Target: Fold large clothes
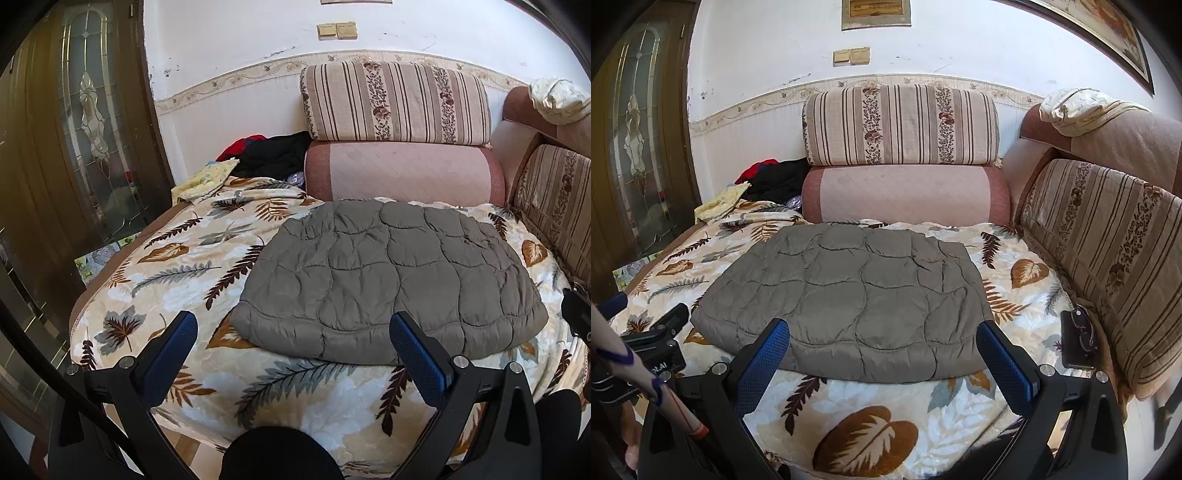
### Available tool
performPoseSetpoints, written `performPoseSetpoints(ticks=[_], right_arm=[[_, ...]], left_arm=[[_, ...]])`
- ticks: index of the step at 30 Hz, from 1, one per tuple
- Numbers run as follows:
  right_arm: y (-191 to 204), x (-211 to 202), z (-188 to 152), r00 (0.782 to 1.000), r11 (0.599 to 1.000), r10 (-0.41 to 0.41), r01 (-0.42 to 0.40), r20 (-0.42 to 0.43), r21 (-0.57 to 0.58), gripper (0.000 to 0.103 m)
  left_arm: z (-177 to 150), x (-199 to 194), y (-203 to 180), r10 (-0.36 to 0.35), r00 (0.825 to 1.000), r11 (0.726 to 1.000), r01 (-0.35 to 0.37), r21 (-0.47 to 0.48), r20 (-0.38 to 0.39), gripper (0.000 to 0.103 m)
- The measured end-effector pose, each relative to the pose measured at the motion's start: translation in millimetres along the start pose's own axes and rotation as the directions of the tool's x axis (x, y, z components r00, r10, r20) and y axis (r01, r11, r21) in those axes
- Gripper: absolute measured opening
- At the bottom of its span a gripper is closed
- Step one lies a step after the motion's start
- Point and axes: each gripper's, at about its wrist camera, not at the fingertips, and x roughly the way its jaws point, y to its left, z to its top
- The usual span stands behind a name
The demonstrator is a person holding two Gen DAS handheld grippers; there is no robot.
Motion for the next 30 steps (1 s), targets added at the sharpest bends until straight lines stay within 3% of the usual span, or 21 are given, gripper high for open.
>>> performPoseSetpoints(ticks=[30], right_arm=[[-2,0,-6,0.999,0.998,-0.054,0.054,0.006,-0.024,0.103]], left_arm=[[2,-14,-9,0.011,1.0,1.0,-0.012,0.027,0.016,0.103]])
